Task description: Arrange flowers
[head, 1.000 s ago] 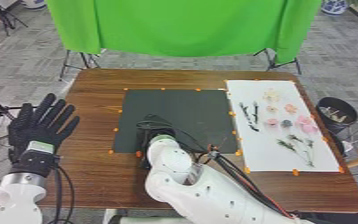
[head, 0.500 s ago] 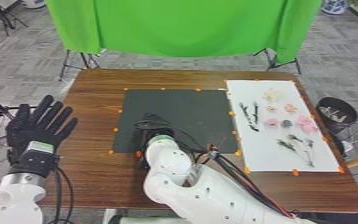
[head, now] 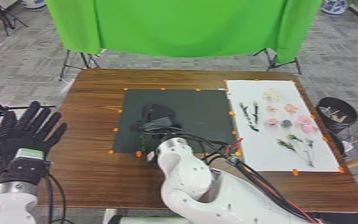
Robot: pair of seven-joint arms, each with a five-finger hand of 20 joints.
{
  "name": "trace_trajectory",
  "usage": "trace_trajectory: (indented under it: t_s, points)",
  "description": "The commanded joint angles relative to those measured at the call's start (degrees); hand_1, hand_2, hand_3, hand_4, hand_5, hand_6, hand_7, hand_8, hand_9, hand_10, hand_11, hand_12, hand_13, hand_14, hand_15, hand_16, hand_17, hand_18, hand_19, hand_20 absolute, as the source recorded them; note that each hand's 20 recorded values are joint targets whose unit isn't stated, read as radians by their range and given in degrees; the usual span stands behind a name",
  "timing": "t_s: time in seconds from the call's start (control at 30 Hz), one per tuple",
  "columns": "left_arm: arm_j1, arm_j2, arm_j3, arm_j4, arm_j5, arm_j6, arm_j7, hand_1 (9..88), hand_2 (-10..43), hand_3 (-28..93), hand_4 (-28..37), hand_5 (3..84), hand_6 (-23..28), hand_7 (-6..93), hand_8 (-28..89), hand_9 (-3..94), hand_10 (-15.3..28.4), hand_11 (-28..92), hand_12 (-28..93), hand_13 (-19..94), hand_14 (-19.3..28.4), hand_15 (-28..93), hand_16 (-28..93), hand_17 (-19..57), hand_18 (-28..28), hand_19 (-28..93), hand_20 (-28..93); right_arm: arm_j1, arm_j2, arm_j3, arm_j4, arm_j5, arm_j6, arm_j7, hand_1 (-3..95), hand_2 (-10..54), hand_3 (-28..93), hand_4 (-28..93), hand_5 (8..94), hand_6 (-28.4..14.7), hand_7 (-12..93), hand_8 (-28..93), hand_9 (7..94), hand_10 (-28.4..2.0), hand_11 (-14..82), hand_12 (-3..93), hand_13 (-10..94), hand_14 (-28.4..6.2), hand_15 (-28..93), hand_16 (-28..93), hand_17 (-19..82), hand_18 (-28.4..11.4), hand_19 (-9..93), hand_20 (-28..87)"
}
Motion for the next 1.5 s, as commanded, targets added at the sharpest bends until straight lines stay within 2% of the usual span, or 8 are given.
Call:
trace_trajectory:
  t_s: [0.03, 0.13, 0.23, 0.4, 0.57, 0.83, 1.03, 1.5]
  points:
    - [2.58, -1.49, -1.17, -0.94, -1.65, -1.41, 1.28, 25.9, 13.2, 71, -28.3, 35.1, 9.7, 13.7, -10, 25.9, 15.5, 17, 10, 19, 16.0, 33, -7, -9.2, 14.6, 36, 6, -13.59, 14.52, 16.57, -8.14, -14.69, 7.11, 1.15, 28.2, -3.0, 78, -19, 63.9, -8.5, 27, -11, 74.0, -19.8, 18.2, 17.7, 83, -12.4, 45, 27, 37, -26.1, 76, 12]
    - [2.83, -1.56, -1.64, -0.83, -1.17, -1.74, 1.19, 25.9, 13.4, 71, -28.3, 35.1, 9.6, 13.9, -10, 25.9, 15.5, 17, 10, 19, 16.2, 33, -7, -9.1, 14.6, 36, 6, -20.39, 20.76, 25.92, -11.78, -14.95, 6.21, 5.68, 28.1, -7.5, 78, -20, 62.1, -9.1, 22, -10, 71.3, -19.9, 17.1, 16.7, 82, -12.3, 46, 26, 35, -26.2, 77, 14]
    - [3.62, -1.39, -2.52, -1.03, -0.90, -1.82, 1.44, 25.9, 13.4, 71, -28.3, 35.2, 9.6, 13.8, -10, 26.0, 15.5, 17, 10, 19, 16.1, 33, -7, -9.1, 14.6, 36, 6, -26.83, 23.67, 36.72, -14.82, -10.40, -2.15, 9.30, 28.2, -9.2, 77, -20, 60.5, -9.6, 20, -10, 68.4, -20.4, 16.1, 16.5, 79, -12.5, 48, 25, 34, -26.4, 77, 16]
    - [4.21, -1.48, -2.02, -0.80, -2.22, -3.24, 2.73, 25.9, 13.5, 71, -28.3, 35.2, 9.6, 13.8, -10, 26.4, 15.3, 17, 10, 20, 16.0, 33, -7, -9.2, 14.7, 37, 6, -32.34, 25.05, 49.28, -16.30, -1.75, -10.55, 13.29, 30.1, -9.5, 76, -25, 53.7, -11.1, 16, -9, 57.6, -22.8, 13.5, 16.0, 69, -15.0, 53, 22, 31, -27.3, 77, 20]
    - [4.44, -1.28, -1.55, -0.50, -2.64, -4.96, 3.73, 25.4, 11.9, 72, -28.3, 35.1, 9.6, 13.6, -9, 26.6, 15.5, 17, 10, 20, 15.9, 34, -7, -9.3, 14.8, 37, 6, -34.99, 24.82, 56.20, -17.36, 4.49, -17.10, 15.34, 34.9, -9.5, 77, -27, 52.3, -11.5, 13, -9, 52.0, -22.1, 10.8, 15.4, 66, -15.4, 54, 21, 31, -27.4, 79, 22]
    - [4.43, -1.57, -1.45, -0.49, -1.80, -5.35, 3.14, 25.0, 11.3, 72, -28.3, 35.1, 9.4, 13.4, -9, 29.0, 15.8, 17, 11, 21, 15.9, 33, -7, -9.1, 14.9, 36, 6, -38.24, 23.88, 61.46, -19.83, 10.01, -24.63, 17.26, 37.0, -9.5, 76, -28, 53.0, -12.1, 11, -9, 51.4, -21.4, 10.1, 15.0, 66, -15.0, 55, 20, 31, -27.6, 80, 24]
    - [4.99, -1.67, -0.99, -0.52, -1.06, -5.29, 4.07, 25.0, 11.5, 72, -28.3, 35.9, 9.6, 12.9, -9, 30.3, 16.1, 18, 11, 21, 16.0, 33, -6, -9.0, 14.9, 36, 7, -39.79, 23.73, 62.45, -21.39, 10.42, -24.93, 17.32, 37.3, -9.5, 74, -28, 57.2, -10.9, 12, -9, 54.6, -20.8, 10.1, 15.0, 67, -14.6, 55, 19, 31, -27.7, 81, 25]
    - [4.03, -2.46, 0.00, -0.19, 0.57, -5.48, 2.49, 24.8, 11.6, 73, -28.3, 36.2, 9.5, 12.5, -9, 30.6, 16.1, 18, 12, 21, 16.1, 32, -6, -9.0, 15.0, 35, 7, -40.11, 22.39, 60.22, -17.74, 10.42, -25.76, 18.34, 41.7, -9.5, 75, -28, 58.2, -7.4, 15, -9, 58.2, -19.8, 11.7, 16.0, 68, -13.6, 55, 20, 32, -26.9, 81, 25]
